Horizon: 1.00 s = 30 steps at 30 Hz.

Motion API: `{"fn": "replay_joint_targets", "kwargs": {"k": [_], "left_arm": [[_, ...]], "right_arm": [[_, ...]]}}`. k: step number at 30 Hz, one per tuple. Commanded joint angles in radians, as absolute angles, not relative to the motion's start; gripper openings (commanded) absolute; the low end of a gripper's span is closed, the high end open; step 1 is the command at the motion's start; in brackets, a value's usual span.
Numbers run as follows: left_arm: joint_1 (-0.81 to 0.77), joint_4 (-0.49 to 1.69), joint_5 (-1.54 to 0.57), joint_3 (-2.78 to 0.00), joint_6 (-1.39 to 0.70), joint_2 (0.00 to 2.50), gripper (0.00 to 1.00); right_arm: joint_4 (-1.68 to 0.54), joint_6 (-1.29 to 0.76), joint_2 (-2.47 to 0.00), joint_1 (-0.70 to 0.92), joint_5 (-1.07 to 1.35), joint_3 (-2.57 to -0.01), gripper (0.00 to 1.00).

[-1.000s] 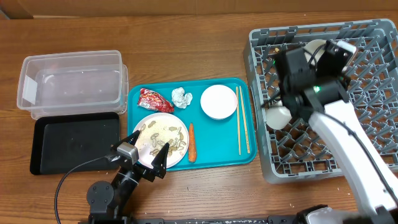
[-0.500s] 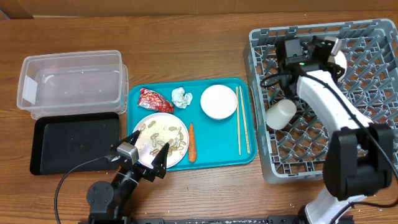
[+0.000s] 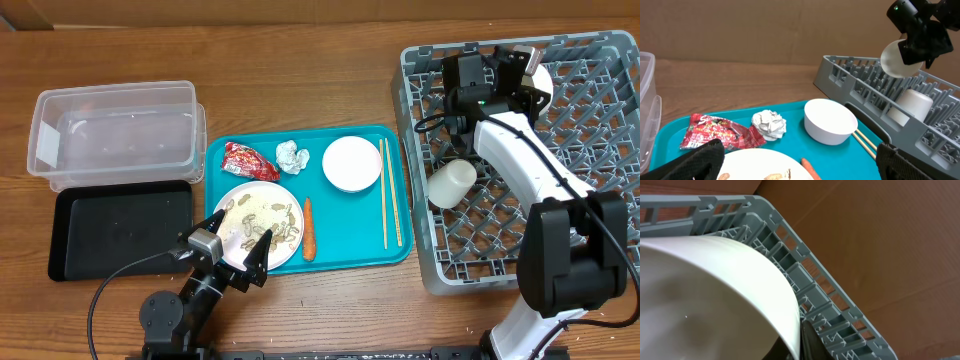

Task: Sort waste into correct bins and load items into the dishwasher
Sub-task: 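Place the white bowl tilted in the back of the rack, then reach the right gripper to the pink-rimmed bowl and grasp it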

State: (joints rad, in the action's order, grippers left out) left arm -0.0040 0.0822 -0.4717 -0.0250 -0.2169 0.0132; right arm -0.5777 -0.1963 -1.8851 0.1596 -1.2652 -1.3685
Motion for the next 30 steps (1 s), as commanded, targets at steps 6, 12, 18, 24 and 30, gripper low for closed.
{"fn": "replay_joint_targets", "kwargs": {"k": [6,12,18,24,30], "left_arm": [[0.000,0.082,-0.475,-0.024,-0.232,0.005,1.00],[0.000,0.082,-0.475,-0.024,-0.232,0.005,1.00],[0.000,0.083,-0.475,-0.024,-0.232,0.005,1.00],[0.000,0.082,-0.475,-0.024,-0.232,0.005,1.00],[0.000,0.082,-0.475,-0.024,-0.232,0.005,1.00]], "right_arm": [[-0.596,-0.122,-1.966,0.172,-1.289,-1.379,0.08],[-0.610,-0.122,-1.948,0.277,-1.289,-1.383,0.33],[-0.660,-0.123,-1.882,0.384,-1.289,-1.383,0.76],[-0.757,-0.124,-1.701,0.512,-1.130,-1.383,0.93],[-0.864,-0.149,-1.533,0.611,-0.284,-1.383,0.87]]}}
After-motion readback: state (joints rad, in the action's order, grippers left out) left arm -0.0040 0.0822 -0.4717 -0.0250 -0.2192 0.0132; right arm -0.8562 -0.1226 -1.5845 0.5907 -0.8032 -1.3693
